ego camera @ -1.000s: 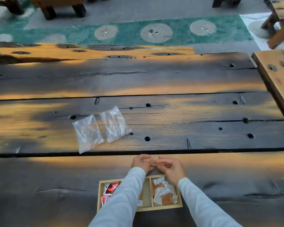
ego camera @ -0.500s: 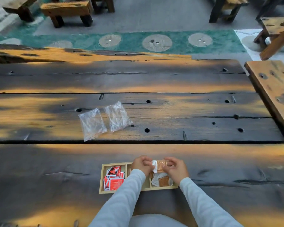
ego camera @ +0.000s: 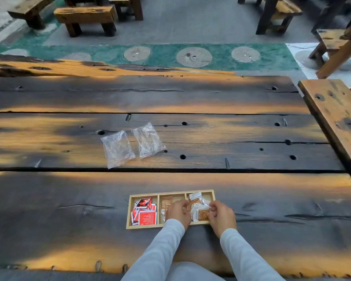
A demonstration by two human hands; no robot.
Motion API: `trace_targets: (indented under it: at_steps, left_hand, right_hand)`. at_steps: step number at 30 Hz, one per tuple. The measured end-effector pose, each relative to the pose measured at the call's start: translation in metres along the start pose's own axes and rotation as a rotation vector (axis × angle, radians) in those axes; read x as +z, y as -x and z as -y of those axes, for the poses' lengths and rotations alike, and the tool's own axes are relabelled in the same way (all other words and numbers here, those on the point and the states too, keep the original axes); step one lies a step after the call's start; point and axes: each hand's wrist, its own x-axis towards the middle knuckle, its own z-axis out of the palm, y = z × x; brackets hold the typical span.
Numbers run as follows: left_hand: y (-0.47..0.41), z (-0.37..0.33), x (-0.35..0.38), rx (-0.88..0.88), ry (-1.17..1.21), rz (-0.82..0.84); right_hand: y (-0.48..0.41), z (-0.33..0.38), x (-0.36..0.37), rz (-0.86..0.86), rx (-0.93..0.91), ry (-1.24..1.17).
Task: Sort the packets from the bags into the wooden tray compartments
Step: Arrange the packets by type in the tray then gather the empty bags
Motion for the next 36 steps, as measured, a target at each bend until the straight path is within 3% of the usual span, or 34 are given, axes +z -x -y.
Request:
trace_targets:
  at_steps: [9, 13, 21, 29, 36]
  left_hand:
    - [-0.002, -0.001, -0.001, 0.161, -0.304, 0.263]
    - [-0.007, 0.002, -0.014, 0.168, -0.233, 0.268]
    - [-0.042, 0.05, -0.1, 0.022, -0.002, 0.084]
    - [-0.089, 0.11, -0.216, -0.19, 0.219, -0.144]
    - [-0.136, 0.144, -0.277, -0.313, 0.325, -0.239]
  right_hand:
    - [0.014, 0.008, 0.004, -0.007, 0.081, -0.033]
    - [0.017, 0.016, 0.007, -0.041, 0.117, -0.004]
    - [-0.017, 0.078, 0.016, -0.057, 0.063, -0.009]
    - [-0.07, 0.188, 0.05, 0.061, -0.027, 0.051]
    - [-0.121, 0.26, 0.083, 0.138, -0.042, 0.024]
